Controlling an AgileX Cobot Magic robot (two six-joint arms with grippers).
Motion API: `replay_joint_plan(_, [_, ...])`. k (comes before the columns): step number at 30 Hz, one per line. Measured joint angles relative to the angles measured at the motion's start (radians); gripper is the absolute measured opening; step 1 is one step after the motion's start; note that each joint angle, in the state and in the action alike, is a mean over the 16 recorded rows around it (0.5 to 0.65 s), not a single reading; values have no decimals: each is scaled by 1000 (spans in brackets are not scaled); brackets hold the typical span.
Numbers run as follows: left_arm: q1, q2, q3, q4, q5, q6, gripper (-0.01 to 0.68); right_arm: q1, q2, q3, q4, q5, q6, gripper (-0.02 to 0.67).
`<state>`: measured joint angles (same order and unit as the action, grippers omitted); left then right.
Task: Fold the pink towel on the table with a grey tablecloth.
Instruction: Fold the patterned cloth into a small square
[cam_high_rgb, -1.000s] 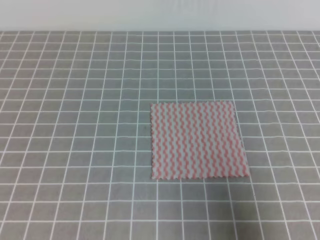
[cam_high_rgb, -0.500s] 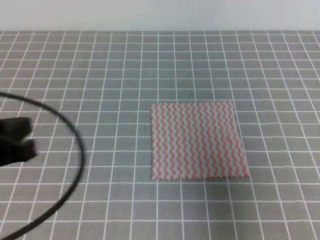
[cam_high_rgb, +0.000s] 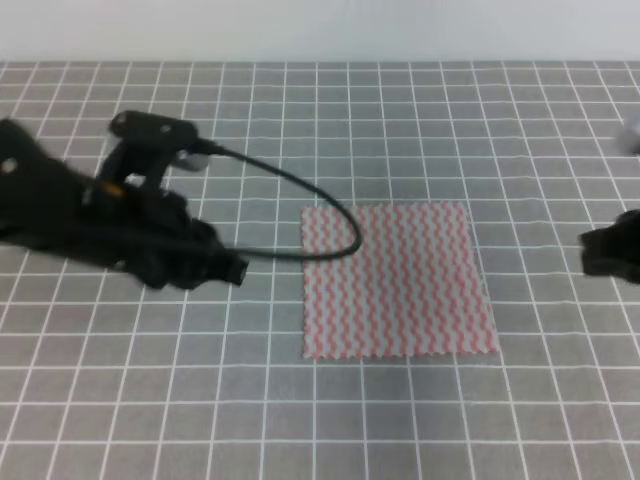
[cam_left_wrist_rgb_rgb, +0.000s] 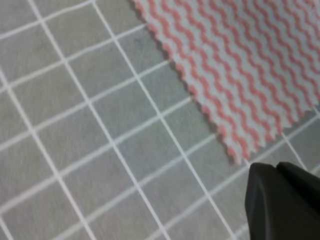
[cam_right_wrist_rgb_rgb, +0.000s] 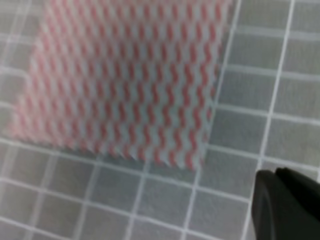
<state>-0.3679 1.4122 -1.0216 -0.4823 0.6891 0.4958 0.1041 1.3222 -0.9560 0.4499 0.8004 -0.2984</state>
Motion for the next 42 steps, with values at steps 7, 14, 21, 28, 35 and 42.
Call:
replay_joint_plan(7, [-47, 163, -158, 137, 83, -70, -1, 146, 189, -115, -220, 54, 172, 24])
replay_joint_plan(14, [-113, 264, -238, 274, 147, -140, 33, 214, 331, -163, -248, 41, 221, 168])
replay_joint_plan(21, [-165, 319, -255, 298, 143, -196, 187, 222, 423, -169, -197, -4, 222, 286])
replay_joint_plan(28, [-176, 336, -254, 259, 104, -237, 331, 222, 483, -171, -174, -34, 223, 299])
replay_joint_plan(35, [-175, 338, -255, 253, 87, -255, 363, 222, 513, -174, -172, -49, 223, 276])
replay_joint_plan(42, [-175, 338, -255, 262, 82, -251, 363, 221, 519, -189, -171, -52, 223, 191])
